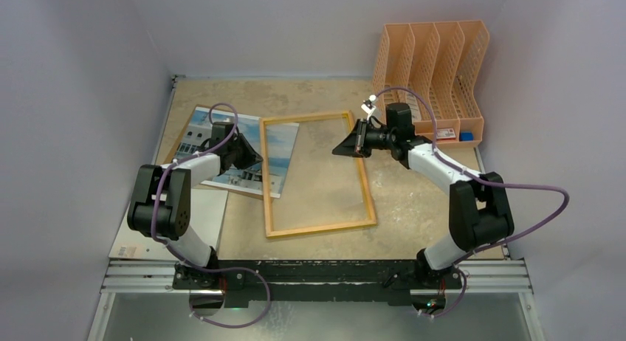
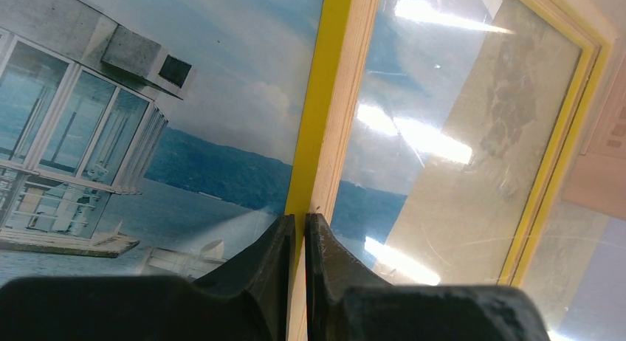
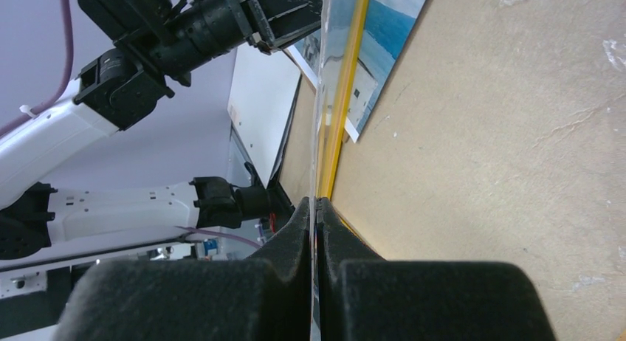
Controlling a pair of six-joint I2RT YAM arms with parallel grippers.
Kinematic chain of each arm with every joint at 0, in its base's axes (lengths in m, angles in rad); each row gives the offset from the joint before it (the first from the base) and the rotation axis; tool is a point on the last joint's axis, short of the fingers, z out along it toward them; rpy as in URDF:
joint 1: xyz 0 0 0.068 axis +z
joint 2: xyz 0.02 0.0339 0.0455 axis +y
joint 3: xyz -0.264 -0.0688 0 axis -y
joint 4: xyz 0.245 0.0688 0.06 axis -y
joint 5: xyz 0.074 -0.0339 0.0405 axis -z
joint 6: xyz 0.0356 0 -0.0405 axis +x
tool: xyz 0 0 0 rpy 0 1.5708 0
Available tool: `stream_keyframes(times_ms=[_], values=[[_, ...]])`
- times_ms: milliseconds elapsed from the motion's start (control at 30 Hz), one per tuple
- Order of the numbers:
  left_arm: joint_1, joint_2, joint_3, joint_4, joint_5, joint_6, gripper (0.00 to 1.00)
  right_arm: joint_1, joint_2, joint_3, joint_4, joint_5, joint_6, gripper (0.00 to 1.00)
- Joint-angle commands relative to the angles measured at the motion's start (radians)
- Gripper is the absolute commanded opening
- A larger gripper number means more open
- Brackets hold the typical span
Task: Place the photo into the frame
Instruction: Place the photo frame item in the photo frame.
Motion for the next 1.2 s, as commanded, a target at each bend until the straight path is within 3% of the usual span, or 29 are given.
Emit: stream_keyframes(times_ms=[0,333,467,567,600,667,700,867,1100,1167], values=[[0.001,0.005,0.021,-0.001,-0.028,0.025,0.13,0.001,0.016,0.013,0.036,-0.05,-0.029,0.0],[0.001,0.01,0.023,-0.002,-0.026,0.023,0.13,0.001,0.038,0.004,0.036,-0.046,-0.04,0.0],[0.001,0.016,0.024,-0.001,-0.022,0.022,0.13,0.001,0.039,0.008,0.035,-0.035,-0.051,0.19],[0.001,0.021,0.025,-0.002,-0.02,0.022,0.13,0.001,0.039,0.009,0.037,-0.031,-0.068,0.25],[0.001,0.021,0.025,-0.001,-0.018,0.022,0.13,0.002,0.04,0.009,0.039,-0.031,-0.074,0.24],[0.001,0.023,0.026,-0.002,-0.017,0.022,0.13,0.006,0.038,0.007,0.053,-0.042,-0.092,0.02],[0.001,0.023,0.027,-0.002,-0.017,0.022,0.13,0.012,0.033,0.003,0.065,-0.046,-0.101,0.0],[0.001,0.02,0.026,-0.002,-0.018,0.023,0.13,0.031,0.018,-0.022,0.116,-0.069,-0.121,0.0],[0.001,0.021,0.026,-0.001,-0.017,0.023,0.13,0.032,0.067,-0.023,0.065,0.001,-0.119,0.01],[0.001,0.019,0.025,-0.002,-0.018,0.023,0.13,0.032,0.08,-0.019,0.027,0.03,-0.127,0.14]])
